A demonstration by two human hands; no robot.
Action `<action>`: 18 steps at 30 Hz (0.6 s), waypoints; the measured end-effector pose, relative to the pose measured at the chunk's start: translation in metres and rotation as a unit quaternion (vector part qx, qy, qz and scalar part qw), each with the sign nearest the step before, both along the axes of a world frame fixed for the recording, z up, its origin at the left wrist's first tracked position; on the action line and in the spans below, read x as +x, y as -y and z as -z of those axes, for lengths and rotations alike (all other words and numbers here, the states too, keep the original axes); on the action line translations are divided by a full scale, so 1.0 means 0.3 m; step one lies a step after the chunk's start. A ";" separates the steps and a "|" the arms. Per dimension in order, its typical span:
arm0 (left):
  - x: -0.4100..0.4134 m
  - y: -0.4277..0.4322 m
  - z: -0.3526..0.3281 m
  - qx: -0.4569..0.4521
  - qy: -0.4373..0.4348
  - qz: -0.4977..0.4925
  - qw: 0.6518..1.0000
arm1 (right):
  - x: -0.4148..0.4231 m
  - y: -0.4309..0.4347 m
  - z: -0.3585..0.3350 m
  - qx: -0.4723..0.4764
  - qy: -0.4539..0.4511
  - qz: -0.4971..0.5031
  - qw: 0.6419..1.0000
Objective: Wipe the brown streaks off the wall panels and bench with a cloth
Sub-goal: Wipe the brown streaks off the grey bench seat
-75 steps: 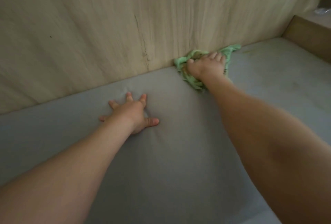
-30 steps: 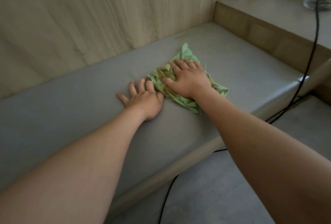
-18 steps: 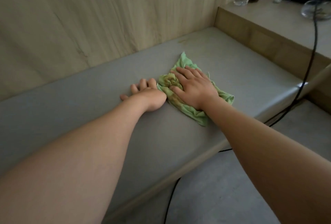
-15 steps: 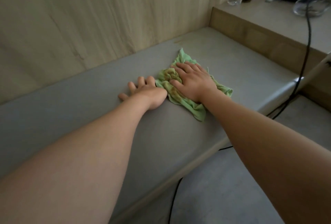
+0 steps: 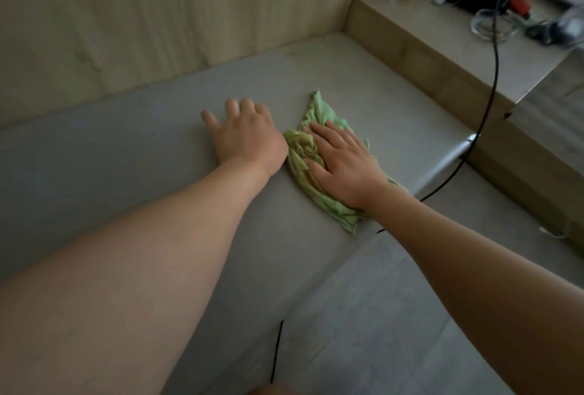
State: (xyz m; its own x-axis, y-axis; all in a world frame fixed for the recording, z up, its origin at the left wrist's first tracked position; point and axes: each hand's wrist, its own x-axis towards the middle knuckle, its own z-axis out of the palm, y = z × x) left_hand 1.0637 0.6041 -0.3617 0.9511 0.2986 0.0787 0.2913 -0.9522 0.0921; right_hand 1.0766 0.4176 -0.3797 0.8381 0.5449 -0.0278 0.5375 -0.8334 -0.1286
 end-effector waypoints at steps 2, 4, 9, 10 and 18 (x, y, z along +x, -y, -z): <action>0.018 0.042 0.002 -0.032 0.014 -0.004 0.999 | 0.016 0.076 -0.012 -0.009 -0.001 -0.003 1.000; 0.049 0.094 0.001 -0.051 0.033 0.001 0.998 | 0.065 0.170 -0.021 -0.012 -0.001 0.018 1.000; 0.168 0.257 0.011 -0.080 0.063 -0.002 0.995 | 0.232 0.445 -0.009 0.001 -0.001 0.114 0.993; 0.183 0.283 0.024 -0.088 0.066 -0.014 0.994 | 0.261 0.503 -0.009 0.005 0.001 0.129 0.992; 0.199 0.348 0.057 -0.041 0.050 -0.060 0.996 | 0.404 0.806 -0.011 0.032 0.014 0.141 0.989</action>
State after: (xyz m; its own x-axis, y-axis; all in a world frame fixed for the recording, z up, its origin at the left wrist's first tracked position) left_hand 1.1236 0.4997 -0.3788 0.8969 0.4188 0.1419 0.3877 -0.8991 0.2031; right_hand 1.1976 0.1758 -0.3764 0.9571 0.2888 0.0245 0.2886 -0.9416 -0.1735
